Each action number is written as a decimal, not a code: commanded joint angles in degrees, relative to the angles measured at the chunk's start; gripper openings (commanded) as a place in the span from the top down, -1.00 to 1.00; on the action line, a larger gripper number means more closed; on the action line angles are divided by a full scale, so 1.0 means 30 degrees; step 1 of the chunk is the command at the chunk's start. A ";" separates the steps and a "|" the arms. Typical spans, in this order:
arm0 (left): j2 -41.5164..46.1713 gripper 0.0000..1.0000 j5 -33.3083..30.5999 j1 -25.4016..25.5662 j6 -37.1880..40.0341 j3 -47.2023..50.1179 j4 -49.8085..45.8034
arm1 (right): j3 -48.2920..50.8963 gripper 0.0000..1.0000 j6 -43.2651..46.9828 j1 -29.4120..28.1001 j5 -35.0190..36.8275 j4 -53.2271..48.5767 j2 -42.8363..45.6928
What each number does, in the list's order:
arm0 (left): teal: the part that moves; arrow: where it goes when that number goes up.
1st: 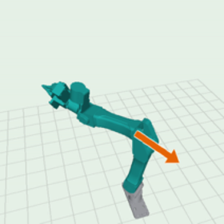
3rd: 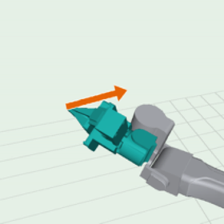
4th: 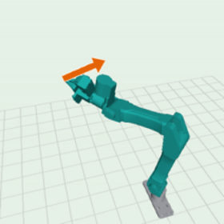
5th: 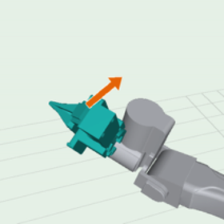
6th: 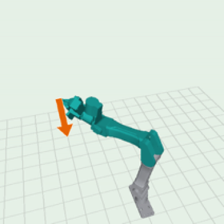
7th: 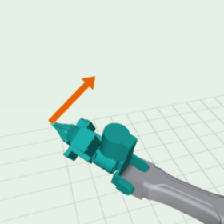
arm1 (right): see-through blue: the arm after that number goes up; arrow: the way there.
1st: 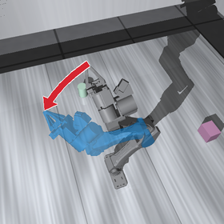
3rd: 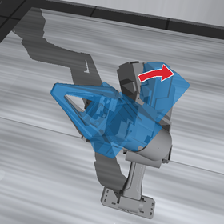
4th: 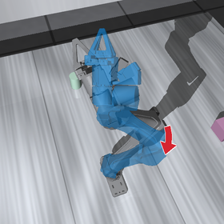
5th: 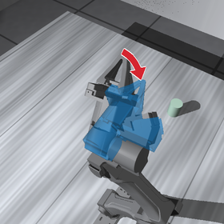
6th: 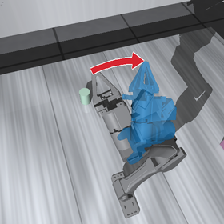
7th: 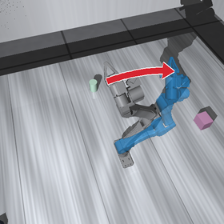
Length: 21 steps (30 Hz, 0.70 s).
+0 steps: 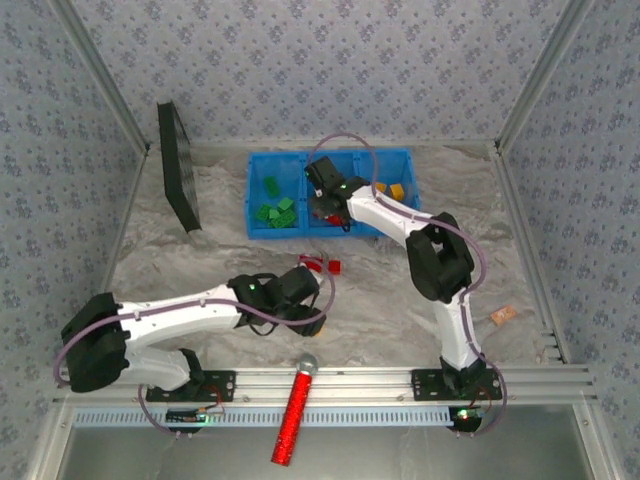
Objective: Sort the legos into containers by color
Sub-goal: Place the lego in the container.
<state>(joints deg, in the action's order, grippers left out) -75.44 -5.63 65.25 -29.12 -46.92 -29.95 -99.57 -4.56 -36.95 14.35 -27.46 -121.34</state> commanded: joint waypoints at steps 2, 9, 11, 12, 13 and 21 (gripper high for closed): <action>-0.1020 -0.54 -0.0499 0.0895 -0.1024 -0.0498 0.0130 | -0.1178 0.35 0.0511 0.0244 0.0066 0.0182 -0.0990; -0.2687 -0.54 -0.0219 0.1423 -0.1917 -0.0241 0.1914 | -0.1424 0.28 0.0475 0.0460 -0.0184 0.0082 -0.1754; -0.3137 -0.54 -0.0145 0.1423 -0.2082 -0.0262 0.2284 | -0.1295 0.24 0.0593 0.0567 -0.0281 0.0100 -0.1739; -0.3334 -0.53 -0.0140 0.1423 -0.2098 -0.0297 0.2352 | -0.1289 0.21 0.0660 0.0594 -0.0397 0.0051 -0.1715; -0.3525 -0.53 -0.0135 0.1449 -0.2127 -0.0352 0.2396 | -0.1264 0.19 0.0697 0.0626 -0.0511 0.0034 -0.1709; -0.4622 -0.53 -0.0134 0.1452 -0.2011 -0.0648 0.2460 | -0.1374 -0.04 0.1111 0.0738 -0.1311 -0.0133 -0.1654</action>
<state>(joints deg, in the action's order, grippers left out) -88.03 -5.98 69.17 -34.61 -46.98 -23.27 -101.69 -2.02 -34.98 11.70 -26.96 -125.58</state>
